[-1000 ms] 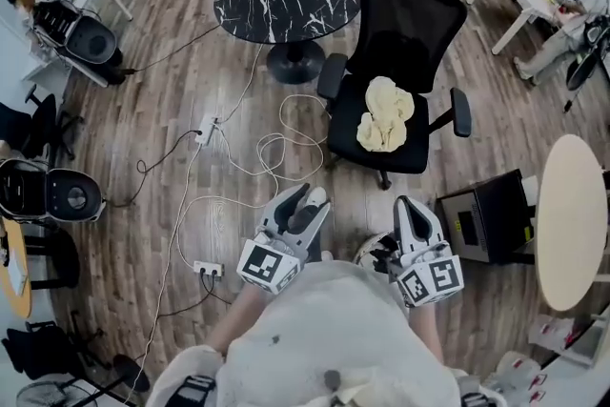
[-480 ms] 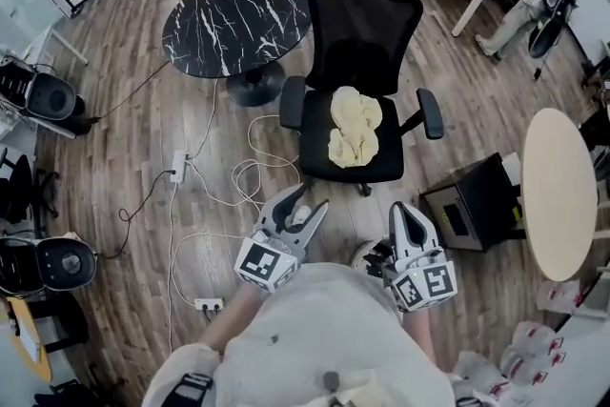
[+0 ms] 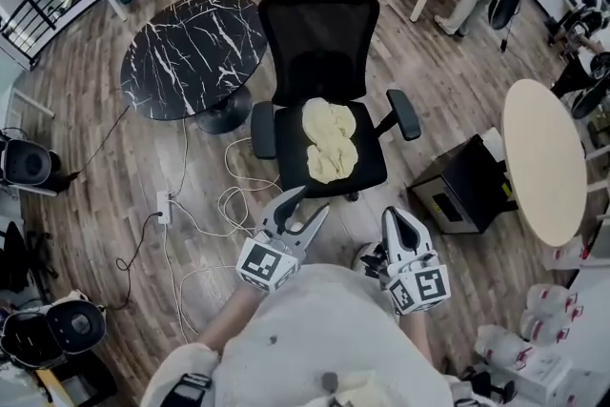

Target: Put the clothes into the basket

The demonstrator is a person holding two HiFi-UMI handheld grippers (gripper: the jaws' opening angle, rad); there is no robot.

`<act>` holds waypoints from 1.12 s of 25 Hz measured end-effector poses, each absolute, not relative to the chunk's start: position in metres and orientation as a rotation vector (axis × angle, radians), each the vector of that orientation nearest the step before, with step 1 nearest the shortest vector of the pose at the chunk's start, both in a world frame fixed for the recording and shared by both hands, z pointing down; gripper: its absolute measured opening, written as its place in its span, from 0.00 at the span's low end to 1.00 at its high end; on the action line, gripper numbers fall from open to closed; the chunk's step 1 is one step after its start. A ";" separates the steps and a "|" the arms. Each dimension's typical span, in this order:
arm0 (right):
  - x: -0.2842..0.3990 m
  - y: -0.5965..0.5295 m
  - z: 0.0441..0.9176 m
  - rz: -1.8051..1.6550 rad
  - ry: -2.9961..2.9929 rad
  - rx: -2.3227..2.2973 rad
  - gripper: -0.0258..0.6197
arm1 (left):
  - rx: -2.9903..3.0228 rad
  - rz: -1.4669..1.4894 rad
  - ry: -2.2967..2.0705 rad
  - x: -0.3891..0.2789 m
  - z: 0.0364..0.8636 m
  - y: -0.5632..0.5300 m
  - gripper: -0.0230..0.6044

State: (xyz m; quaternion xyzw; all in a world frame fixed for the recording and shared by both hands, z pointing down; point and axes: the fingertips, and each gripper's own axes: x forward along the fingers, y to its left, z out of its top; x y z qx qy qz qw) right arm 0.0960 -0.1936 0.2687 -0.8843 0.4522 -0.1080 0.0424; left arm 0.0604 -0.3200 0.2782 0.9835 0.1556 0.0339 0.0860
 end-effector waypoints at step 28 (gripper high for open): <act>0.188 -0.208 0.272 -0.291 0.894 -2.771 0.05 | 2.795 0.273 0.918 0.190 0.332 -0.359 0.36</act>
